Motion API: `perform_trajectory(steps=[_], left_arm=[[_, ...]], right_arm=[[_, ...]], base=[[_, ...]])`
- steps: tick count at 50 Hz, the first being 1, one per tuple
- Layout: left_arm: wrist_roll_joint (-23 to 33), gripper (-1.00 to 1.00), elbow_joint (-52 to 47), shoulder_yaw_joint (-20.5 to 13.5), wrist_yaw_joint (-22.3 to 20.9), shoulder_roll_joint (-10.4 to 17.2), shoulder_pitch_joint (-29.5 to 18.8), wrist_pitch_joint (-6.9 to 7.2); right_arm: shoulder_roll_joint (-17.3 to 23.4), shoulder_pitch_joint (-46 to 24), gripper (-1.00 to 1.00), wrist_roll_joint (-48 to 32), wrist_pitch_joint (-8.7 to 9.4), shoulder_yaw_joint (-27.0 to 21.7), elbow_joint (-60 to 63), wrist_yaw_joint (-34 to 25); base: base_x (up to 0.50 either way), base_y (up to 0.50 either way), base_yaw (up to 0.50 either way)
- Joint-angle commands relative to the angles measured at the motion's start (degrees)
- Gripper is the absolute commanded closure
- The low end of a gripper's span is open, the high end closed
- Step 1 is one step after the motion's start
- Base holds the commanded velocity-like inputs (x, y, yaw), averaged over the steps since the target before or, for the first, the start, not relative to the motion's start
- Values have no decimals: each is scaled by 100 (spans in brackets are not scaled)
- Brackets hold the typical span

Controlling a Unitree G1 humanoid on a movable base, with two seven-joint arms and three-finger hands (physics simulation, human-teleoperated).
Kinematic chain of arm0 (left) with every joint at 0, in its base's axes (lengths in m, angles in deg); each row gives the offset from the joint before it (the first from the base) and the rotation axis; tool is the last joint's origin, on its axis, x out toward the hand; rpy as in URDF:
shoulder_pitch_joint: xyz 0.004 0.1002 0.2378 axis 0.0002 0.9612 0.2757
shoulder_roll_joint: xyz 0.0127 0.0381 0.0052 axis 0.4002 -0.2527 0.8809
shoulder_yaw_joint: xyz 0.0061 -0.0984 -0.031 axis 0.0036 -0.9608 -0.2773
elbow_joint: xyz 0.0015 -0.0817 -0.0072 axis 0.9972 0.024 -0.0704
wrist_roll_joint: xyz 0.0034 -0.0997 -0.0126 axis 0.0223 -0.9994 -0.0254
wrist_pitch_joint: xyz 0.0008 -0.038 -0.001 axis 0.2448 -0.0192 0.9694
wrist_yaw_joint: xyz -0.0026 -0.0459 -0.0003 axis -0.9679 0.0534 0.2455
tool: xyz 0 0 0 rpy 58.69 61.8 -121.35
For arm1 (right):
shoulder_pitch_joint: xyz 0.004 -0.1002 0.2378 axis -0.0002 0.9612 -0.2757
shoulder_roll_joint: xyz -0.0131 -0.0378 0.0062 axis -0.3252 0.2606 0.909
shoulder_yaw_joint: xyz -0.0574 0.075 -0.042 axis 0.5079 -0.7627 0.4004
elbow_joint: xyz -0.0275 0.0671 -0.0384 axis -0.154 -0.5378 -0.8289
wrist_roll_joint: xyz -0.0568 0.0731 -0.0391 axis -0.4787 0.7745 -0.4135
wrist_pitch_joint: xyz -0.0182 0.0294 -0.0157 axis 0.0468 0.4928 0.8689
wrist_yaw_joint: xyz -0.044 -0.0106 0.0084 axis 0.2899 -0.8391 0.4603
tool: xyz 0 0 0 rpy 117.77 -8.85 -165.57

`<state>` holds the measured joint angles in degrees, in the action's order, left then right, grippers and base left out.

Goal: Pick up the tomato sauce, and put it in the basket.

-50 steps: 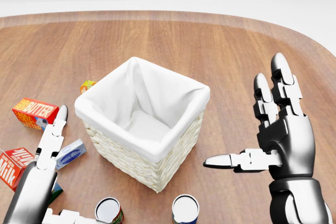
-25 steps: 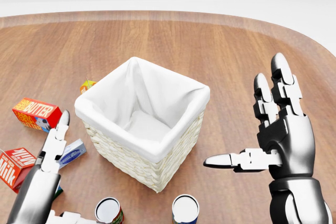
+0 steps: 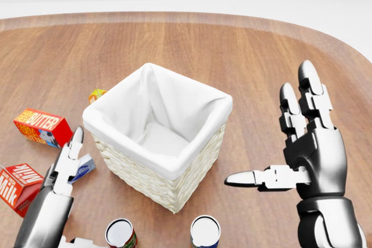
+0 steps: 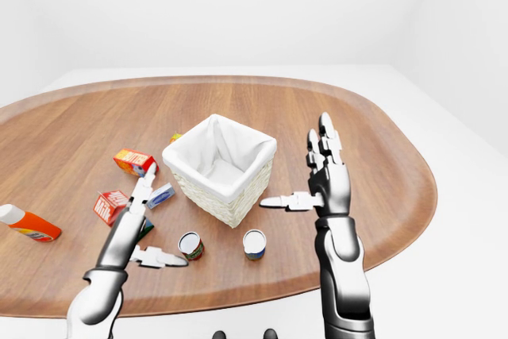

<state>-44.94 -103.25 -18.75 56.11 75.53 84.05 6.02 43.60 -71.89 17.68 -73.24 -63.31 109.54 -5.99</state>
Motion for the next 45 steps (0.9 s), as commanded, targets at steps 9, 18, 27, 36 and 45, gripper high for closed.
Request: perform_trajectory(steps=[9, 18, 27, 36, 45], left_arm=[[118, -100, 121, -53, 36, 19, -52, -92], [180, -100, 305, -48, 112, 25, -56, -209], [234, -100, 534, -52, 212, 46, -88, -341], [294, -100, 726, -31, 296, 60, -135, -430], [385, -100, 1013, 6, 466, 84, -156, -603]], right_arm=[[-15, 50, -100, -24, 0, 28, 19, -12], [-19, 54, -100, -27, 0, 31, 20, -12], [-23, 55, -100, -36, 0, 42, -2, -13], [-28, 66, -100, -44, 0, 52, -3, -16], [-27, 52, -100, -50, 0, 53, -50, -18]], base=[[0, 0, 0], [0, 0, 0], [0, 0, 0], [0, 0, 0], [0, 0, 0]])
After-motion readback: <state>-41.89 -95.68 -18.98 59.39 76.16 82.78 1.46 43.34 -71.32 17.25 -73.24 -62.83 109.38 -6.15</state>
